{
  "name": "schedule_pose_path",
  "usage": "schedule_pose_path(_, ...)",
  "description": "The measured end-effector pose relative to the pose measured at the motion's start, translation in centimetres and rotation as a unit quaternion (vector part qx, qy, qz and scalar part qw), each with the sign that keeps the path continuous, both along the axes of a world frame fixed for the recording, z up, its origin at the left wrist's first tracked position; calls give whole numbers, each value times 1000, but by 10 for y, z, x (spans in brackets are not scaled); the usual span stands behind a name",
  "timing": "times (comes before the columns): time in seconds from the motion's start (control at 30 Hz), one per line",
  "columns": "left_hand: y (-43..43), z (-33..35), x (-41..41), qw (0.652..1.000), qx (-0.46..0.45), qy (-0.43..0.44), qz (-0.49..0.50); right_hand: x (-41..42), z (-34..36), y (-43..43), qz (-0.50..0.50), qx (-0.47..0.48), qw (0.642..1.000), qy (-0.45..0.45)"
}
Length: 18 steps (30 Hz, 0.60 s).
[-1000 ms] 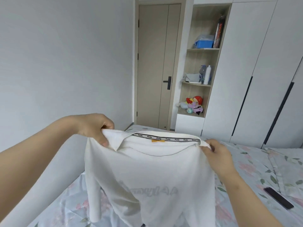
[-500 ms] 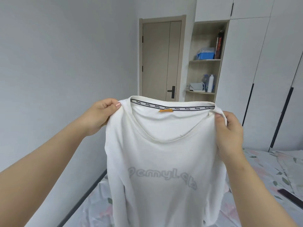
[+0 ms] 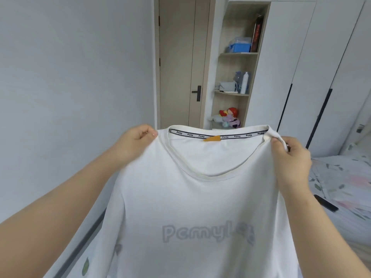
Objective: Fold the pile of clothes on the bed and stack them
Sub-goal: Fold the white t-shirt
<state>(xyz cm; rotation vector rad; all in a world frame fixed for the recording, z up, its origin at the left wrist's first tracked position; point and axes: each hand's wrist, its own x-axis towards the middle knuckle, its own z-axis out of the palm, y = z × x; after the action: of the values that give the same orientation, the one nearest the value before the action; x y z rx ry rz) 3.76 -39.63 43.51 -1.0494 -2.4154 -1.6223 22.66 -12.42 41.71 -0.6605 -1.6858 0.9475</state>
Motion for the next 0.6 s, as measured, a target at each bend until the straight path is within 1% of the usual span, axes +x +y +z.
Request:
schedule_pose_path(0.07,4,-20,-9,999,-35,9,-12,-3,-22,9,-37,-19,998,-55)
schedule_pose_path(0.2,12,-56,-30,995,-70,-55,-48,-18,-60,33,-72,-46,985,-148)
schedule_pose_path(0.3,27,-87,-53,989,-106,-88,-47,-38,-92,52,-79,-36,973,-214)
schedule_pose_path(0.37,44,-113,-73,986,-143,-85,-27,-53,-117,67,-80,-43,967,-236)
schedule_pose_path(0.43,66,-142,-94,981,-176,-82,4,-69,-145,85,-57,-65,963,-256)
schedule_pose_path(0.6,130,-214,-139,960,-256,-90,71,-115,-214,134,-27,-190,928,-321)
